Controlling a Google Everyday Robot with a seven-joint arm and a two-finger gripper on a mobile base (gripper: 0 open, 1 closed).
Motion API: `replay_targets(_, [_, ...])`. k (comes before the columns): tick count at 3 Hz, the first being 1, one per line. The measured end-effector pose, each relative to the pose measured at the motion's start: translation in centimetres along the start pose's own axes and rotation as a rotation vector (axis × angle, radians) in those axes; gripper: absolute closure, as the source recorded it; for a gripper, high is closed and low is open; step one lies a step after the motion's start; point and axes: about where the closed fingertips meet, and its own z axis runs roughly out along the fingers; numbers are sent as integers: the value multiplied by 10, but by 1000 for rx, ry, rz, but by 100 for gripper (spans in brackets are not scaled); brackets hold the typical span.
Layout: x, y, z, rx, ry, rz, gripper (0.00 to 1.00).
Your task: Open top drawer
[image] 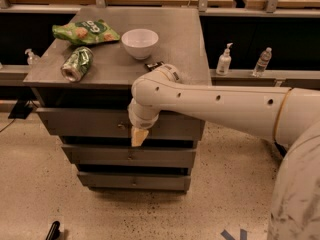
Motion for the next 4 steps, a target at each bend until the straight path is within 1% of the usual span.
replay_targets(1, [-7, 26, -15, -28, -48, -4, 32])
replay_targets(2, [-17, 59, -32, -65, -89, -1, 33])
replay_targets(3, [-34, 89, -59, -81, -120, -11, 33])
replay_targets(4, [-48, 114, -80, -99, -135, -19, 34])
